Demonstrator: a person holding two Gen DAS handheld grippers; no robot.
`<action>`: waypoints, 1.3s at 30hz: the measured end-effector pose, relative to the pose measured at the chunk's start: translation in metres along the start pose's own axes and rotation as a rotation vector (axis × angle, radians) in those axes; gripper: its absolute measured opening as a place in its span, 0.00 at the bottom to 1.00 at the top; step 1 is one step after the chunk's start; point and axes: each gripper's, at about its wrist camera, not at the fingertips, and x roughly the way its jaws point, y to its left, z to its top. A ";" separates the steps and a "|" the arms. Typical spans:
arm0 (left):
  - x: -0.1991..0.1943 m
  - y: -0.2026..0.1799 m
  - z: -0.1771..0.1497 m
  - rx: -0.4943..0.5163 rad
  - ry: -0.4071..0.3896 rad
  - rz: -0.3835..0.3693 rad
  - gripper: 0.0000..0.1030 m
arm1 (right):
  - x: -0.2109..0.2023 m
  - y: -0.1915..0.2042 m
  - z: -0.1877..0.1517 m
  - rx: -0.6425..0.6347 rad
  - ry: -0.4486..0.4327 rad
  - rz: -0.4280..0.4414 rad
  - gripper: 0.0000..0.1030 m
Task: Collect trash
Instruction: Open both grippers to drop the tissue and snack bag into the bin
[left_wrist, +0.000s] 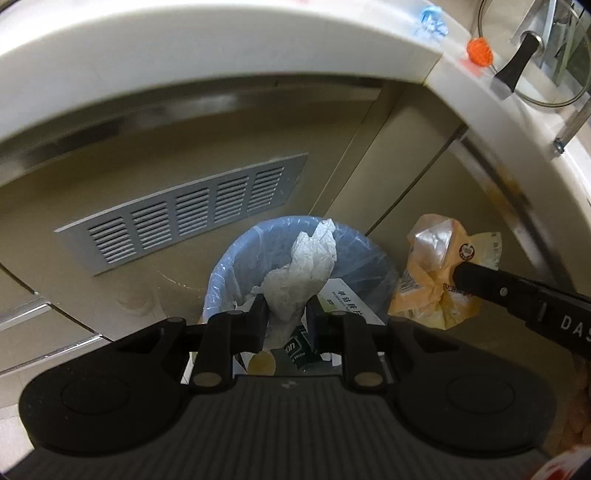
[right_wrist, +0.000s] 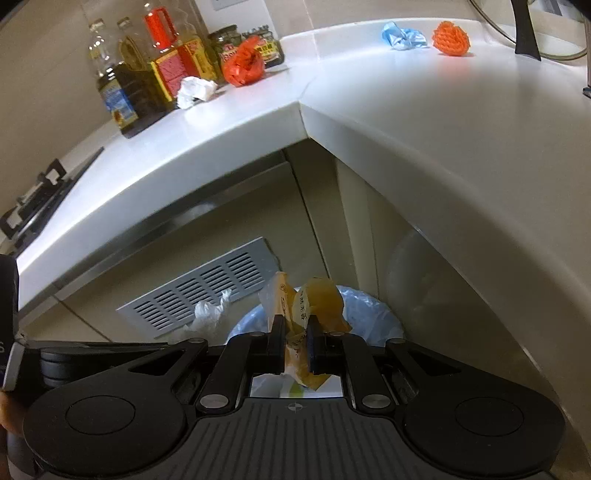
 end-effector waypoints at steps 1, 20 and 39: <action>0.005 0.000 0.000 -0.002 0.004 0.002 0.19 | 0.003 -0.001 -0.001 0.000 -0.001 -0.006 0.11; 0.040 -0.003 0.006 0.027 0.007 0.002 0.43 | 0.007 -0.014 -0.004 0.041 0.002 -0.054 0.11; 0.017 0.019 0.000 0.081 -0.006 0.113 0.39 | 0.036 0.013 0.000 0.001 0.046 0.070 0.11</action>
